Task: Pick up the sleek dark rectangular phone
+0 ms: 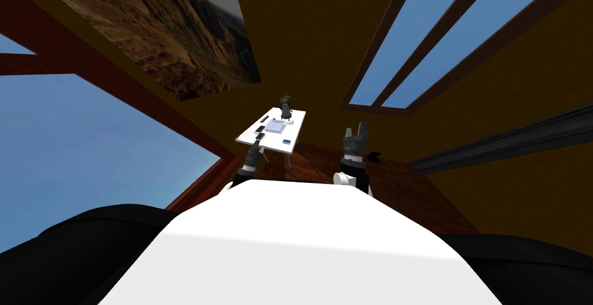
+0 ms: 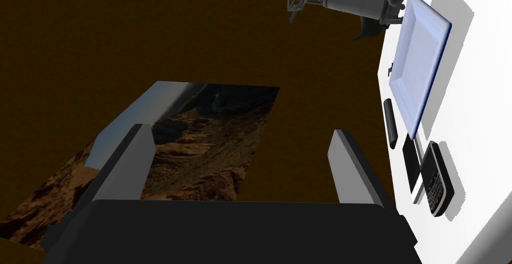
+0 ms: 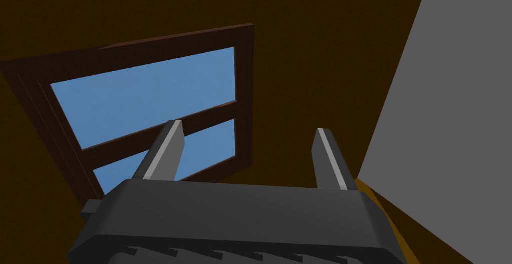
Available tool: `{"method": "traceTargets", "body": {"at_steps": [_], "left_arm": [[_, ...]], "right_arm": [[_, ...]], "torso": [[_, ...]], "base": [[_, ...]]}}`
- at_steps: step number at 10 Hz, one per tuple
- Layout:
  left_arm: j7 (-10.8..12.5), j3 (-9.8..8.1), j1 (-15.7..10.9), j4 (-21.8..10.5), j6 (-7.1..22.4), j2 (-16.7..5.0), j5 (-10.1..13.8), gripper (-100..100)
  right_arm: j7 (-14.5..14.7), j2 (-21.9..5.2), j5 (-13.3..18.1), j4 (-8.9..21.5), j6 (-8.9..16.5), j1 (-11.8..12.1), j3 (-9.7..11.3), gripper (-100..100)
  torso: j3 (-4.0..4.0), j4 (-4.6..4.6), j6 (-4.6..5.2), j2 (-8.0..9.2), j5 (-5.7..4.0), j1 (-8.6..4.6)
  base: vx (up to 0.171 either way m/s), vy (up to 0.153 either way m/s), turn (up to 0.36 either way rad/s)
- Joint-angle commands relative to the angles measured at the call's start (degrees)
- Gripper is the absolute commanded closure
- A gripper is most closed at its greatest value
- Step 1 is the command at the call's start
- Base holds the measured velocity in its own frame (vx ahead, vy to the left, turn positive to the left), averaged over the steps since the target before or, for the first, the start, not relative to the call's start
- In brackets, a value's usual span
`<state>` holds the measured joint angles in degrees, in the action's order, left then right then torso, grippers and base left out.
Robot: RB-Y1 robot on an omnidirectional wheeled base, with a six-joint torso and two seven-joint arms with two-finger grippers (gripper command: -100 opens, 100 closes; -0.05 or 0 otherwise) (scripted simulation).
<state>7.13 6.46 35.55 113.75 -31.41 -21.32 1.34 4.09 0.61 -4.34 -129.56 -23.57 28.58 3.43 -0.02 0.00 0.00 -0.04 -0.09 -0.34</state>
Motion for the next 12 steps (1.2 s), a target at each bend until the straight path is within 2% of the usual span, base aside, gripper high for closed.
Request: {"method": "traceTargets", "body": {"at_steps": [1,2,3,4,5,6,7,8,9,10,11,12], "left_arm": [[0.17,1.53,1.59,-2.86,-1.66,-2.86,-0.53,-100],[0.17,1.53,1.59,-3.37,-1.66,-2.86,-0.53,-100],[0.40,2.79,2.27,-5.01,-2.55,-5.26,-0.86,-100],[0.40,2.79,2.27,-6.18,-2.55,-5.34,-0.86,-100],[0.64,4.14,2.93,-7.56,-3.43,-7.81,-1.17,-100],[0.64,4.14,2.93,-9.16,-3.43,-7.93,-1.17,-100],[0.88,5.59,3.58,-11.54,-4.30,-10.26,-1.46,-100],[0.88,5.59,3.58,-12.28,-4.30,-10.62,-1.46,-100],[1.10,7.12,4.20,-14.82,-5.15,-13.16,-1.75,-100],[1.10,7.12,4.20,-15.50,-5.15,-13.42,-1.75,-100],[1.31,8.73,4.80,-18.00,-5.99,-15.67,-2.03,-100],[1.31,8.73,4.80,-18.81,-5.99,-16.31,-2.03,-100]], "right_arm": [[0.00,0.00,0.00,0.00,0.00,0.00,0.00,0],[0.00,0.00,0.00,0.00,0.00,0.00,0.00,0],[0.00,0.00,0.00,0.00,0.00,0.00,0.00,0],[0.00,0.00,0.00,0.00,0.00,0.00,0.00,0],[0.00,-0.01,0.00,0.00,0.00,0.00,-0.01,0],[0.00,0.00,0.00,0.00,0.00,0.00,0.00,0],[0.00,0.00,0.00,0.00,0.00,0.00,0.00,0],[0.00,0.00,0.00,0.00,0.00,0.00,0.00,0],[0.00,0.00,0.00,0.00,0.00,0.00,-0.01,0],[0.00,0.00,0.00,0.00,0.00,0.00,0.00,0],[0.00,0.00,0.00,0.00,0.00,0.00,0.00,0],[0.00,0.00,0.00,0.00,0.00,0.00,0.00,0]], "torso": [[0.00,0.00,0.00,0.00,0.00,0.00],[-0.01,0.00,0.01,-0.01,0.01,0.03],[0.00,0.00,0.00,0.00,0.03,0.13],[0.00,0.00,0.02,0.00,0.03,0.14],[0.00,0.00,0.00,0.00,0.04,0.18],[0.00,0.00,0.01,0.01,0.03,0.12],[0.00,0.00,0.00,0.00,0.03,0.14],[-0.02,-0.01,0.02,-0.05,0.03,0.13],[-0.01,-0.01,-0.01,-0.02,0.03,0.14],[-0.01,0.00,0.01,-0.03,0.03,0.09],[-0.01,0.00,0.00,-0.01,0.03,0.14],[0.00,0.00,0.00,0.00,0.02,0.11]], "base": [[0.024,-0.083,-0.076],[0.016,-0.053,-0.045],[0.017,-0.061,-0.123],[0.015,-0.048,-0.038],[0.017,-0.067,-0.108],[0.017,-0.062,-0.041],[0.032,-0.065,-0.118],[0.024,-0.060,-0.049],[0.024,-0.076,-0.088],[0.023,-0.060,-0.061],[0.022,-0.070,-0.121],[0.018,-0.059,-0.058]]}}
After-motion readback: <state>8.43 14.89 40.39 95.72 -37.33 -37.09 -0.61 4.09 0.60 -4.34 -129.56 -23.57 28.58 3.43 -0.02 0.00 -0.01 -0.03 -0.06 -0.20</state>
